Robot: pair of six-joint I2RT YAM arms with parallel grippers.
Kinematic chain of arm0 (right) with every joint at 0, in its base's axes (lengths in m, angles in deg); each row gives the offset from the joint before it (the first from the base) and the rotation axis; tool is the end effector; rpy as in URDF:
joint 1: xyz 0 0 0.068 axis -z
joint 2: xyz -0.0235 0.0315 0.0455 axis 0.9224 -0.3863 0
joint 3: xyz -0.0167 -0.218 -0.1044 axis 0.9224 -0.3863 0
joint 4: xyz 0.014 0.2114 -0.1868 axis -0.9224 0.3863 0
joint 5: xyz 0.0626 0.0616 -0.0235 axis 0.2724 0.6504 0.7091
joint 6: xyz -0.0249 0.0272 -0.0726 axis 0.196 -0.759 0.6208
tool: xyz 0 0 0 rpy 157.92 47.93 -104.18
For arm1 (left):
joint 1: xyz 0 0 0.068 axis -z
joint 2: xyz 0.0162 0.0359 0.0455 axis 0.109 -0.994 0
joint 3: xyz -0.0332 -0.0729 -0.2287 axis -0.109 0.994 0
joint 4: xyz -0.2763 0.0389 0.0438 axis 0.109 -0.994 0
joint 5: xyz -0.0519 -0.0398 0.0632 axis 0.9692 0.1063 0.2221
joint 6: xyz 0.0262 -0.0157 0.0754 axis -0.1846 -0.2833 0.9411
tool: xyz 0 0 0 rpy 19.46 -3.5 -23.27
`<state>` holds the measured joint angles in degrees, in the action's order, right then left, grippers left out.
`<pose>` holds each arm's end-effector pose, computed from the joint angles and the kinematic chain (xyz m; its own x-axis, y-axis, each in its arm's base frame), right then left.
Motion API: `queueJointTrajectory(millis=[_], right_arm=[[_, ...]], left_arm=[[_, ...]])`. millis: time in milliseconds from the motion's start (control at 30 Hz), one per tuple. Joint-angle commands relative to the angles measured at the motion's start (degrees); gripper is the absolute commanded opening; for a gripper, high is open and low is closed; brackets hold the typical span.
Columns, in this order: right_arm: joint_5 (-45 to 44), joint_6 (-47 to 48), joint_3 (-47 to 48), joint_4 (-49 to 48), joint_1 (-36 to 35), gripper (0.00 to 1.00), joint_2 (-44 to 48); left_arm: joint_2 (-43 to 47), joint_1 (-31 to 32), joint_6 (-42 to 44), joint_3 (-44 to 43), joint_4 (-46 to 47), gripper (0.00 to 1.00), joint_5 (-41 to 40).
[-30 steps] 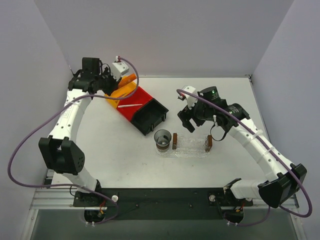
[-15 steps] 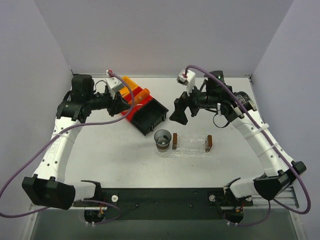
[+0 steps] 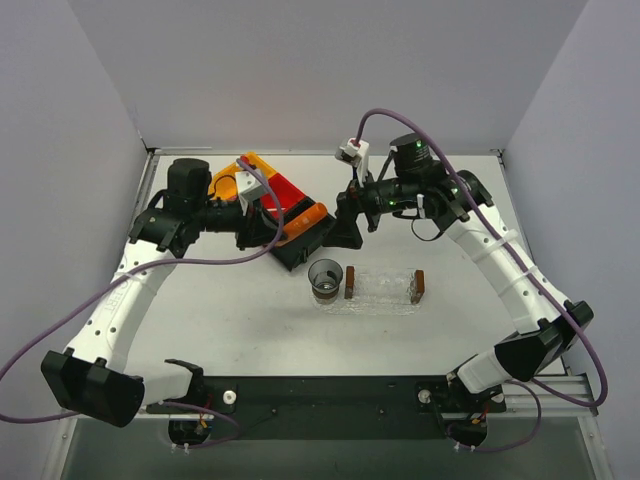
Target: Prepare toiletry sets of a toothbrush and toothpaste on the tray
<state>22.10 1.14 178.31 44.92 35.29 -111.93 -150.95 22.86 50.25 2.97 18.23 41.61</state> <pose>0.2777 0.2374 0.4064 -0.2091 -0.2304 -0.9504 -0.9739 0.1368 0.1811 0.2721 -0.1428 0.3517 -0.2113 0.2550 -0.9436 0.9563 0.2536 -0.1456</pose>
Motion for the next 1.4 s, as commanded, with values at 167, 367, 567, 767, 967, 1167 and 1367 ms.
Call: queueJointTrajectory(millis=[167, 367, 567, 767, 967, 1167, 1367], right_arm=[[2.6, -0.9, 3.7, -0.2, -2.9, 0.93, -2.2], [2.3, -1.1, 4.3, -0.3, -3.4, 0.84, -3.3], [2.4, -1.1, 4.3, -0.3, -3.7, 0.69, -4.0], [2.8, -1.0, 4.4, -0.2, -3.7, 0.52, -4.4], [2.8, -0.8, 3.5, 0.1, -3.7, 0.34, -4.3], [1.6, -0.6, 3.0, 0.2, -3.6, 0.05, -3.7], [0.0, -1.5, 2.6, 0.1, -2.4, 0.0, -2.2]], left_arm=[[1.1, 5.1, 0.2, 0.1, 2.5, 0.0, -1.1], [1.1, 6.5, 0.1, 0.6, 3.2, 0.0, -1.8], [1.2, 7.2, 0.2, 1.4, 3.5, 0.0, -2.1], [1.1, 7.8, 0.4, 1.6, 3.4, 0.0, -2.5], [1.3, 8.0, 0.4, 1.2, 3.8, 0.0, -2.9], [1.6, 8.0, -0.5, 1.1, 5.5, 0.0, -3.9], [2.9, 7.9, -1.8, 1.2, 8.2, 0.25, -5.7]])
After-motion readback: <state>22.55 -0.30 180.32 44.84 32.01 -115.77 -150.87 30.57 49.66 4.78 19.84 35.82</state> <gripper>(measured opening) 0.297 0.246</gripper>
